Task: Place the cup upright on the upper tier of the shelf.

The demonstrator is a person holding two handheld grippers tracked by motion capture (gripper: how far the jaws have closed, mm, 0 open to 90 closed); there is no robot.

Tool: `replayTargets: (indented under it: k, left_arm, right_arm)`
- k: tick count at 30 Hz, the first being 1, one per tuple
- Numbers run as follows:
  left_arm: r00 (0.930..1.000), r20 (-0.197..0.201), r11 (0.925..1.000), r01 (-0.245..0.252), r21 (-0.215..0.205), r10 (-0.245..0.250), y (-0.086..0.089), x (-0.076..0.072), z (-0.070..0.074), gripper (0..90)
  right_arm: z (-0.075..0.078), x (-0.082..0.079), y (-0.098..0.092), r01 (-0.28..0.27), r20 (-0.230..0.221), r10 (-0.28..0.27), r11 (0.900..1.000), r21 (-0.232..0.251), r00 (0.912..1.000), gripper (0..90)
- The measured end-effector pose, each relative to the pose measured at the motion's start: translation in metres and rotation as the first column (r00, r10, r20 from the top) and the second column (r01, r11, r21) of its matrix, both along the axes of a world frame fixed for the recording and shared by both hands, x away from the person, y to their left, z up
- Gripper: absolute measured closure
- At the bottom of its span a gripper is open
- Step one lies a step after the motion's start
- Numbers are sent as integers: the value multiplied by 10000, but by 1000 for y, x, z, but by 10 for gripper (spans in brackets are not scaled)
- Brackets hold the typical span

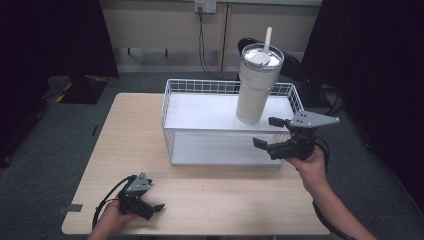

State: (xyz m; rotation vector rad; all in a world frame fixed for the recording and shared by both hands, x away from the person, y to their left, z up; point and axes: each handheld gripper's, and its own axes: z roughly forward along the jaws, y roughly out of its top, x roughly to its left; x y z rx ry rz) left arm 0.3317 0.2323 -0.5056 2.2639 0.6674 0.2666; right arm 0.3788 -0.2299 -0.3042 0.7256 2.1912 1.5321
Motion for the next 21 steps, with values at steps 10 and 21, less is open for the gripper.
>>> replayTargets:
  k: [10, 21]
  left_arm:
    - [10000, 4, 10000, 7, -1, -7, 0, 0, 0, 5]
    - [10000, -1, 10000, 12, -7, -12, 0, 0, 0, 5]
  right_arm:
    - [-45, -23, 0, -639, -398, 636, 9979, -62, 9972, 104]
    - [-142, -39, 5, -1353, -1973, 1200, 9886, -660, 9730, 103]
